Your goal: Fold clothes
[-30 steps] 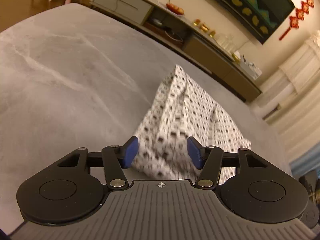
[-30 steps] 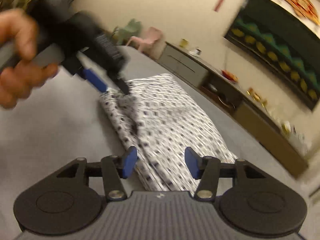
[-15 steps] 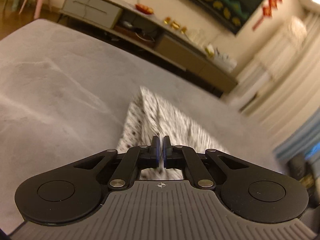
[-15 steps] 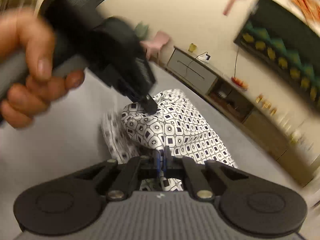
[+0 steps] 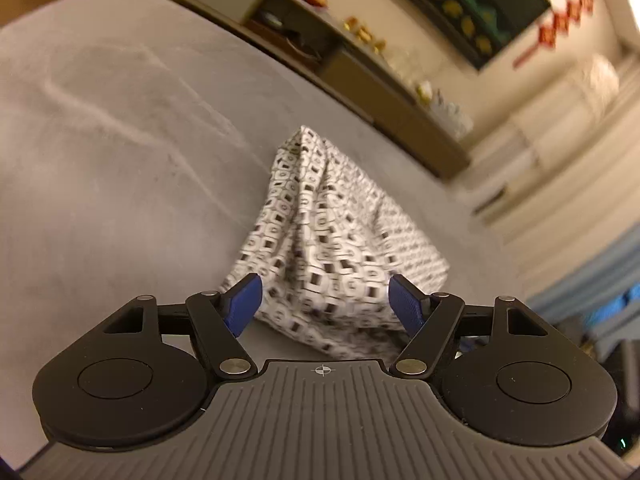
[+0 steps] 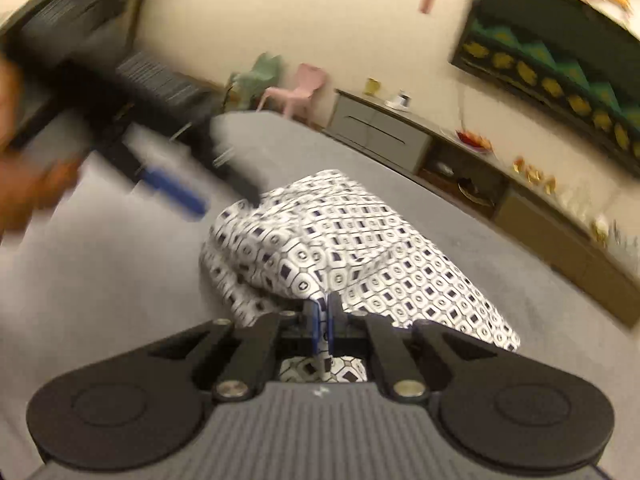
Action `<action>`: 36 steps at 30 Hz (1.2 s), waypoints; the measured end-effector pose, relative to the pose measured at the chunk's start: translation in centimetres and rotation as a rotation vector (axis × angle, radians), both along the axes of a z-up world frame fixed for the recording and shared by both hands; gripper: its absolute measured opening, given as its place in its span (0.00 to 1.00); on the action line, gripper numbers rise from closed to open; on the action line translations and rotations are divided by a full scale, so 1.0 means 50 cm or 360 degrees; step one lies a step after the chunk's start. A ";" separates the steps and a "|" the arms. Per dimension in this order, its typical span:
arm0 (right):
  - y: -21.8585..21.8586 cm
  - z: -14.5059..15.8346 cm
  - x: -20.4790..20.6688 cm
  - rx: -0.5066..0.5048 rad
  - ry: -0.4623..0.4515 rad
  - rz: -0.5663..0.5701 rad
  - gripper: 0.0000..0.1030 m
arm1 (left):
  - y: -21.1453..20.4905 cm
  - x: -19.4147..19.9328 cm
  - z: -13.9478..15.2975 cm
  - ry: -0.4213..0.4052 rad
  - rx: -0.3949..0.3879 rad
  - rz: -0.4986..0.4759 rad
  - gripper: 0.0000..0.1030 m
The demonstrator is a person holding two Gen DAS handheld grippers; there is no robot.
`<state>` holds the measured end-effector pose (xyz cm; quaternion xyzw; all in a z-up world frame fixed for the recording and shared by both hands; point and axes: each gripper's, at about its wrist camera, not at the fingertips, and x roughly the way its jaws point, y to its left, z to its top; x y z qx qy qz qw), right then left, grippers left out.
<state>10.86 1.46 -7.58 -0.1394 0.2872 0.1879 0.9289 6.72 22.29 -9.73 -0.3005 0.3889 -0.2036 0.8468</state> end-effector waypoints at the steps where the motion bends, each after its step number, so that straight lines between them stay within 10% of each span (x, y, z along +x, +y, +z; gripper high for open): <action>1: -0.011 0.003 0.007 0.0083 0.0053 -0.0024 0.04 | 0.001 -0.004 -0.003 0.0008 -0.0060 0.0006 0.59; 8: -0.073 0.013 0.038 0.0564 0.0297 -0.0223 0.04 | -0.034 -0.001 -0.042 0.0180 -0.0403 0.0002 0.74; 12: -0.081 0.006 0.028 0.0642 0.0315 -0.0237 0.04 | -0.069 0.020 -0.054 0.0186 -0.0387 0.0042 0.74; 14: -0.077 0.005 0.013 0.0641 0.0309 -0.0216 0.04 | -0.072 0.029 -0.056 0.0135 -0.0337 0.0162 0.59; 15: -0.073 0.006 0.002 0.0629 0.0300 -0.0206 0.04 | -0.069 0.034 -0.053 0.0117 -0.0297 0.0196 0.36; 16: -0.069 0.006 -0.006 0.0601 0.0287 -0.0188 0.04 | -0.065 0.040 -0.050 0.0099 -0.0256 0.0229 0.01; 25: 0.011 -0.074 -0.110 -0.0289 0.0009 0.0120 0.05 | -0.053 0.045 -0.082 0.0125 -0.0010 0.0283 0.00; 36: -0.101 -0.072 -0.144 -0.0387 0.0189 0.0058 0.03 | -0.076 0.051 -0.092 0.0162 0.0101 0.0224 0.00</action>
